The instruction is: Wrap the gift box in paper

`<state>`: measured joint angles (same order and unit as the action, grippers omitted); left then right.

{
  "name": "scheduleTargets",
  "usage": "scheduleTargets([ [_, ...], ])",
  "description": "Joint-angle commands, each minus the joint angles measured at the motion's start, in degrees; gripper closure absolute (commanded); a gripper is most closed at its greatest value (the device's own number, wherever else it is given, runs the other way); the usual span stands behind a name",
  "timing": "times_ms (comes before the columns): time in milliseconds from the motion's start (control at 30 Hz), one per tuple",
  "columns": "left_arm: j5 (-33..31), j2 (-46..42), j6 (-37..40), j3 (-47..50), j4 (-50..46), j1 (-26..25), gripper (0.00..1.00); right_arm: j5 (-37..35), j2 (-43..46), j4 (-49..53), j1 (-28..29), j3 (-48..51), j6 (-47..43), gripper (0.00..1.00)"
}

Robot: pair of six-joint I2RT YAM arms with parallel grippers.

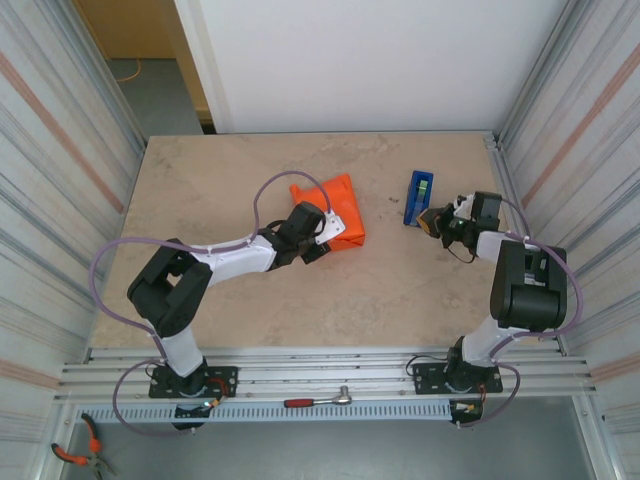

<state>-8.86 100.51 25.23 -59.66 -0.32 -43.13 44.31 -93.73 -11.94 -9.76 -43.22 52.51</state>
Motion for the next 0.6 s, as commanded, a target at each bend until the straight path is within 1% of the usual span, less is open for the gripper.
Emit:
scheduleTargets([
  [0,1.4,2.1,-0.8,1.2,-2.5,-0.6,0.44,0.7,-0.6,0.7,0.3,1.7,0.0,1.0],
  [267,1.4,1.9,-0.8,1.2,-2.4,-0.6,0.44,-0.6,-5.2,-1.9,-1.4,1.4,0.6,1.0],
  [433,1.1,1.9,-0.7,1.5,-2.5,-0.6,0.44,-0.7,-10.0,-2.2,-0.9,-1.6,1.0,1.0],
  [567,1.0,2.0,-0.8,1.4,-2.5,-0.6,0.44,-0.2,-14.0,-5.0,-0.2,-2.8,3.4,1.0],
])
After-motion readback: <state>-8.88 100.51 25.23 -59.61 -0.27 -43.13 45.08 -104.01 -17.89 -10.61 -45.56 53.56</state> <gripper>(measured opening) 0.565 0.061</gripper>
